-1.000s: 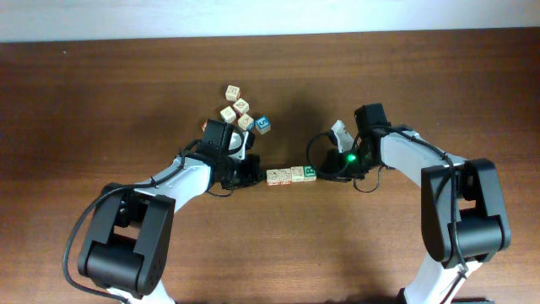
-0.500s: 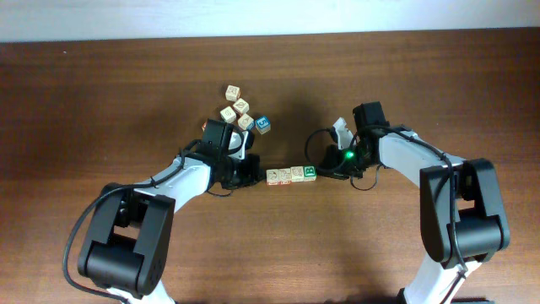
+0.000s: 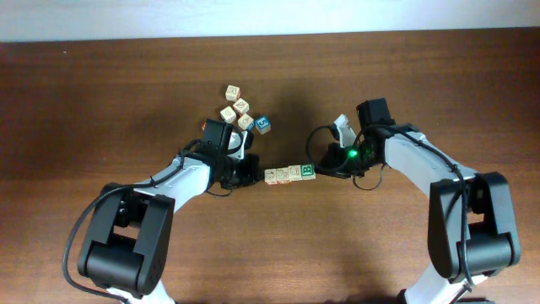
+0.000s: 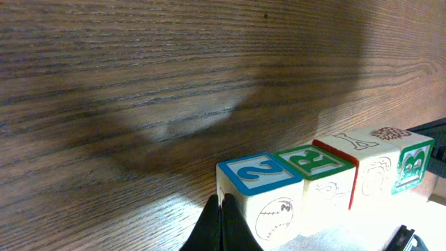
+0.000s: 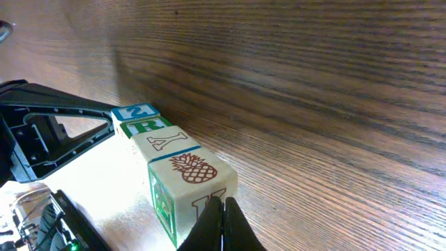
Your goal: Rotate 4 blocks
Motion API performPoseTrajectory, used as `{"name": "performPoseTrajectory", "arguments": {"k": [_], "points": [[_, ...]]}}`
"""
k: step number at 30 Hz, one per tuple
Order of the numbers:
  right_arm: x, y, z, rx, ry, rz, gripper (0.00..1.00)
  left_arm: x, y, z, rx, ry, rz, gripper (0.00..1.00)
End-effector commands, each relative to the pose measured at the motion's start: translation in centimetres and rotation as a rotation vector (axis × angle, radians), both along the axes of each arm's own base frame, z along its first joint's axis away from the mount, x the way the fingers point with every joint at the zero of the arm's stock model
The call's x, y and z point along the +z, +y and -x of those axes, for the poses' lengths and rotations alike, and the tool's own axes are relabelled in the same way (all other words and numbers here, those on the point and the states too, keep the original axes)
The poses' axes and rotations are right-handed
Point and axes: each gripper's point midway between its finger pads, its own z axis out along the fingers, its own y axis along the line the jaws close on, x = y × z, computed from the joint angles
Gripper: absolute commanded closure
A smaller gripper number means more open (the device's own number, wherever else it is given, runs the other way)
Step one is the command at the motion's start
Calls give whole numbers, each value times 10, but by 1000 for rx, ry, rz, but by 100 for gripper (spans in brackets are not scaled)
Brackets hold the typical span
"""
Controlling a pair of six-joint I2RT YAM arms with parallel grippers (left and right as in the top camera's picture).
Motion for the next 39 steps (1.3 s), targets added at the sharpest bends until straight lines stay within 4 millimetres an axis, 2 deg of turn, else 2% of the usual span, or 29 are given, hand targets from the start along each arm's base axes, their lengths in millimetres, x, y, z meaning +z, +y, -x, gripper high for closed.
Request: {"name": "performPoseTrajectory", "arguments": {"k": [1, 2, 5, 6, 7, 8, 9, 10, 11, 12, 13, 15, 18, 20, 27, 28, 30, 32, 33, 34, 35, 37, 39], "points": [[24, 10, 2, 27, -50, -52, 96, 3, -5, 3, -25, -4, 23, 100], [30, 10, 1, 19, -58, -56, 96, 3, -5, 3, -25, -4, 23, 100], [31, 27, 5, 52, -63, -40, 96, 3, -5, 3, -25, -4, 23, 100], [29, 25, 2, 36, -64, -7, 96, 3, -5, 3, -25, -3, 23, 100], [35, 21, -5, 21, -76, 4, 96, 3, -5, 3, -24, -3, 23, 100], [31, 2, -12, -23, -71, 93, 96, 3, -5, 4, -25, -3, 23, 100], [18, -23, -13, -63, -60, 241, 96, 2, -5, 3, -25, -4, 22, 100], [14, -25, -13, -65, -56, 255, 96, 3, -5, 3, -25, -4, 23, 100], [2, -24, -12, -60, -30, 260, 96, 3, -5, 4, -25, -3, 23, 100], [-13, -18, -7, -36, 8, 268, 96, 2, -4, 4, -25, -1, 22, 100], [-18, -5, -2, 5, 10, 271, 96, 2, -4, 4, -25, -1, 22, 100], [-24, 7, 6, 6, 44, 273, 96, 2, -4, 4, -25, -1, 21, 100], [-24, 23, 16, 38, 59, 264, 96, 2, -4, 4, -25, -2, 21, 100], [-24, 26, 15, 45, 50, 262, 96, 3, -5, 3, -25, -5, 23, 100], [-15, 37, 2, 124, -54, 205, 96, 3, -5, 3, -25, -5, 22, 100], [-6, 34, -4, 112, -55, 214, 96, 3, -4, 3, -25, -4, 22, 100], [7, 15, -16, 65, -38, 252, 96, 2, -4, 3, -25, -4, 22, 100], [6, -4, -14, 27, 9, 274, 96, 2, -4, 3, -25, -4, 22, 100], [3, -27, -3, -35, 109, 301, 96, 2, -4, 3, -25, -4, 22, 100], [-2, -71, 12, -126, 228, 402, 96, 2, -4, 4, -24, -2, 18, 100], [-3, -88, 22, -147, 277, 444, 96, 2, -4, 4, -24, -3, 18, 100], [-4, -93, 27, -150, 301, 460, 96, 2, -4, 4, -23, -3, 17, 100], [-14, -78, 35, -121, 304, 424, 96, 2, -4, 4, -23, -3, 18, 100]]}}
